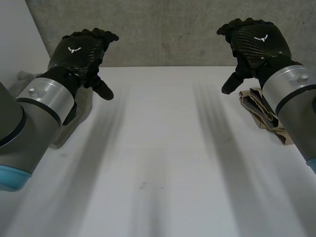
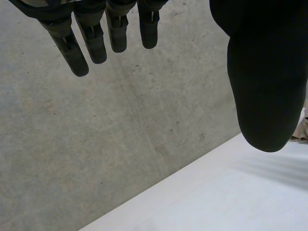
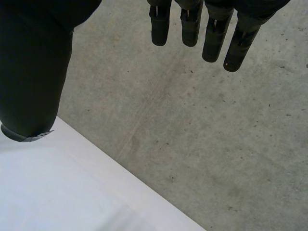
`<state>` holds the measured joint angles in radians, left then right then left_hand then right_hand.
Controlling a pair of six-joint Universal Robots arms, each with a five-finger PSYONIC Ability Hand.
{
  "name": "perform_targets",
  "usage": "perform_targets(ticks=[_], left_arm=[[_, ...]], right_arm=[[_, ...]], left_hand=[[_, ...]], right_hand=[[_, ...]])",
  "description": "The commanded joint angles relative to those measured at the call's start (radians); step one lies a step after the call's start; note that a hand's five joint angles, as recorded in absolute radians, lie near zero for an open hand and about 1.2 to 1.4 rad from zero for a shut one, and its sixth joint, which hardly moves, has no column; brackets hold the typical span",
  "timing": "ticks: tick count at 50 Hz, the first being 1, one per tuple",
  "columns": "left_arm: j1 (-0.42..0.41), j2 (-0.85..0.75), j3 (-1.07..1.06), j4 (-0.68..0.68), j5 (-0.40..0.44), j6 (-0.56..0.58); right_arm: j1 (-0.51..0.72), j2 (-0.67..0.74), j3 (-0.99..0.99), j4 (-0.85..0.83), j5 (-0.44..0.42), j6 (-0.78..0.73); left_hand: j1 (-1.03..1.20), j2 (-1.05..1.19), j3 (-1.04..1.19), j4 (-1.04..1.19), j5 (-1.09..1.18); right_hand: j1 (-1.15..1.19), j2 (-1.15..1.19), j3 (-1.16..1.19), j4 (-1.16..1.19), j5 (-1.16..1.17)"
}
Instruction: Fold the laundry.
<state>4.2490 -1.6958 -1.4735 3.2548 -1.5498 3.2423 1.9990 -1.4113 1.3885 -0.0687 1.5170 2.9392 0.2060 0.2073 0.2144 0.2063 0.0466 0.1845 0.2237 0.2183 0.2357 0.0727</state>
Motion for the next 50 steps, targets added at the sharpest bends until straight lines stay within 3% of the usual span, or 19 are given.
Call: perform_targets(ticks=[1, 3, 11, 15, 26, 32, 33, 38, 41, 45, 50], left_arm=[[0.144, -0.002, -0.016, 0.055, 0.01, 0.039], [0.208, -0.013, -0.021, 0.069, 0.028, 0.068], [0.484, -0.206, 0.033, 0.082, 0.331, 0.312], [0.555, -0.31, 0.087, 0.076, 0.419, 0.399], [0.612, -0.56, 0.222, 0.082, 0.461, 0.733], [0.614, -0.645, 0.269, 0.086, 0.445, 0.833], [0.614, -0.653, 0.275, 0.088, 0.445, 0.838], [0.595, -0.667, 0.288, 0.118, 0.418, 0.834], [0.566, -0.659, 0.269, 0.149, 0.389, 0.827], [0.457, -0.558, 0.234, 0.181, 0.327, 0.734], [0.28, -0.374, 0.188, 0.192, 0.237, 0.397]], right_arm=[[-0.003, 0.0, 0.0, 0.001, 0.0, -0.003], [-0.002, 0.0, 0.0, 0.001, 0.0, -0.005], [0.0, 0.0, -0.002, 0.001, -0.003, -0.005], [0.0, 0.0, -0.002, 0.001, -0.003, -0.006], [-0.005, 0.005, 0.0, 0.001, -0.005, -0.006], [-0.008, 0.006, 0.007, 0.0, -0.005, -0.006], [-0.009, 0.006, 0.007, 0.0, -0.005, -0.006], [-0.013, 0.012, 0.007, 0.0, -0.006, -0.006], [-0.014, 0.028, 0.0, 0.0, -0.006, -0.006], [-0.02, 0.035, -0.009, 0.001, -0.006, -0.006], [-0.057, 0.038, -0.031, 0.013, -0.005, -0.006]], left_hand=[[-0.031, -0.033, -0.04, -0.032, -0.047], [-0.031, -0.033, -0.04, -0.032, -0.047], [-0.025, -0.026, -0.033, -0.025, -0.04], [-0.016, -0.017, -0.024, -0.016, -0.031], [0.069, 0.067, 0.06, 0.069, 0.054], [0.23, 0.229, 0.222, 0.23, 0.215], [0.292, 0.29, 0.283, 0.291, 0.277], [1.188, 1.187, 1.18, 1.188, 1.173], [1.19, 1.189, 1.182, 1.19, 1.175], [1.19, 1.189, 1.182, 1.19, 1.175], [1.19, 1.189, 1.182, 1.19, 1.175]], right_hand=[[-0.01, -0.049, -0.044, -0.061, -0.073], [-0.01, -0.049, -0.044, -0.061, -0.073], [-0.01, -0.049, -0.044, -0.061, -0.073], [-0.01, -0.049, -0.044, -0.061, -0.073], [-0.01, -0.049, -0.044, -0.061, -0.073], [-0.01, -0.049, -0.044, -0.061, -0.073], [-0.01, -0.049, -0.044, -0.061, -0.073], [-0.01, -0.049, -0.044, -0.061, -0.073], [-0.01, -0.049, -0.044, -0.061, -0.073], [-0.01, -0.049, -0.044, -0.061, -0.073], [-0.01, -0.049, -0.044, -0.061, -0.073]])
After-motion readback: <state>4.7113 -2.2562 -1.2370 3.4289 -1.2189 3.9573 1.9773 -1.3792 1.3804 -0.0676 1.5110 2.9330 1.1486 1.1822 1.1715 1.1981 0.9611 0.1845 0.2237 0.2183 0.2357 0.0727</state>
